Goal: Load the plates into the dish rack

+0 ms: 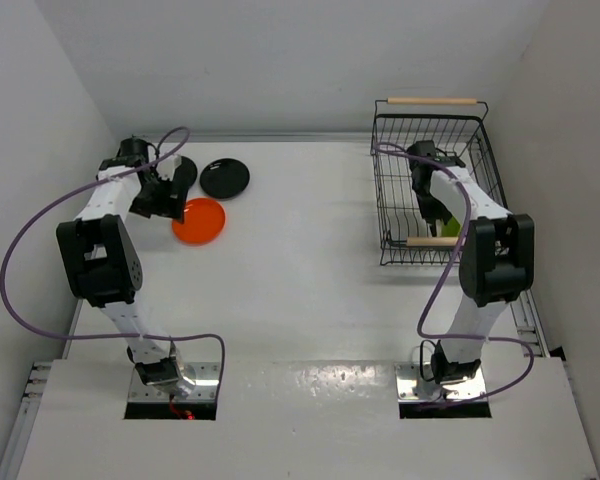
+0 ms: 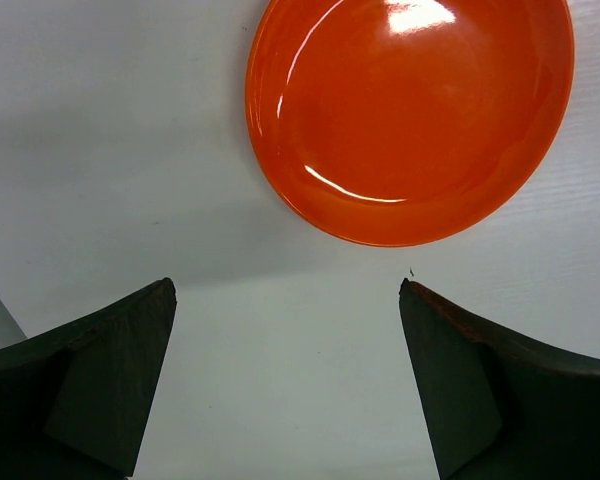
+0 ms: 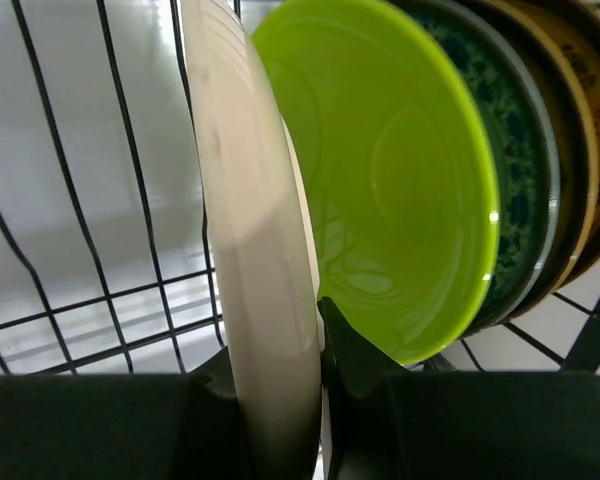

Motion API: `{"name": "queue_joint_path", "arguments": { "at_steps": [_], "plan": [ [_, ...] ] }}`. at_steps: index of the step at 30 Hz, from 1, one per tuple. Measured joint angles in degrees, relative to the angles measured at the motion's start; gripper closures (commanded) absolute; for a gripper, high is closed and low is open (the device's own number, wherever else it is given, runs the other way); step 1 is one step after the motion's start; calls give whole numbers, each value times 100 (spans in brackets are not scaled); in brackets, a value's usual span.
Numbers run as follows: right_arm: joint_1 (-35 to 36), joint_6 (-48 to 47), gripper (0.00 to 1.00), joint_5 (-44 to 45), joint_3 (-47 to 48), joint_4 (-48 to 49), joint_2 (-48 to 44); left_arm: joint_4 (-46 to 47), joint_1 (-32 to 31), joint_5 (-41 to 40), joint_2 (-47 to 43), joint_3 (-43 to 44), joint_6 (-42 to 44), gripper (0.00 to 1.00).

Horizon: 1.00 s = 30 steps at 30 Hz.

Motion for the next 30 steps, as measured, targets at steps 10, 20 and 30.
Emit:
{"name": "queue_joint_path", "arguments": {
  "at_steps": [10,20,30],
  "plan": [
    [-173,109,73,-308,-157,13,284,223,107,170,415,-254,131,2],
    [-295,127,53,-345,-118,-11,192,334,122,289,723,-295,214,2],
    [-413,125,54,-251,96,-44,-212,389,122,284,739,-317,240,2]
  ]
}}
